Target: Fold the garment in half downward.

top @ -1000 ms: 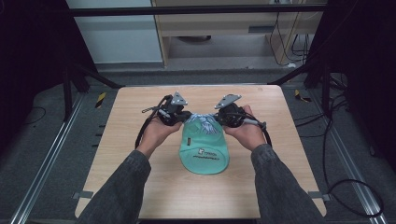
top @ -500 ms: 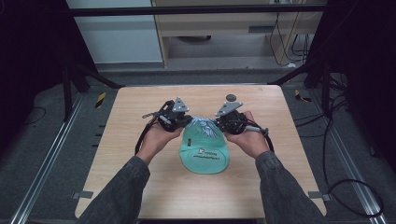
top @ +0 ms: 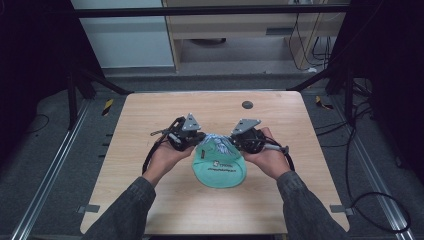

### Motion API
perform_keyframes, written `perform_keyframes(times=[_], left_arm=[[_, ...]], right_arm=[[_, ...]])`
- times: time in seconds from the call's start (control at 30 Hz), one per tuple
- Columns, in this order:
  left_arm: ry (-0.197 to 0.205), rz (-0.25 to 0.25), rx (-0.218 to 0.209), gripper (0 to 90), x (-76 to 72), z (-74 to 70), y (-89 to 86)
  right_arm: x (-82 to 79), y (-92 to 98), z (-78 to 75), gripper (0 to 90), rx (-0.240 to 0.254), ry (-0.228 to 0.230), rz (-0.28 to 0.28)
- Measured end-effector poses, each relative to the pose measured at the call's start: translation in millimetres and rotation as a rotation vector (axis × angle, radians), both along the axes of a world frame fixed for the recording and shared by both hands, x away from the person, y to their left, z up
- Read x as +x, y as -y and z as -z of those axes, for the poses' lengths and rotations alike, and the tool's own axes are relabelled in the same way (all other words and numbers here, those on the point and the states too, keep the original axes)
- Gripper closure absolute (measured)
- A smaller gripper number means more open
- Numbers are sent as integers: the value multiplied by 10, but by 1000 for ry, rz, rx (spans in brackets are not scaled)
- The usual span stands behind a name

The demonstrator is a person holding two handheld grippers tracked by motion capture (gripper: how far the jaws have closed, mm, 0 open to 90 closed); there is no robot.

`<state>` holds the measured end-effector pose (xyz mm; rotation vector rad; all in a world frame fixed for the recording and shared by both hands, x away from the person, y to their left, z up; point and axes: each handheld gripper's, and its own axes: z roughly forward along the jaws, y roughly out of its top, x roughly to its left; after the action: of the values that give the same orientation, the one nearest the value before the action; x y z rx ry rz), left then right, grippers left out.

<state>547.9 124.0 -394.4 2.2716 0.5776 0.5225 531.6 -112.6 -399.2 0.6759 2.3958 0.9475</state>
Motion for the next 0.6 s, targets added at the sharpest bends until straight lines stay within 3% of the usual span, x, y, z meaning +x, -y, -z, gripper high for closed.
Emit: perform_keyframes(times=[0.6], left_arm=[[-20,25,-7,869,-199,192,-24]], right_arm=[[-135,28,180,838,-6,-26,-25]])
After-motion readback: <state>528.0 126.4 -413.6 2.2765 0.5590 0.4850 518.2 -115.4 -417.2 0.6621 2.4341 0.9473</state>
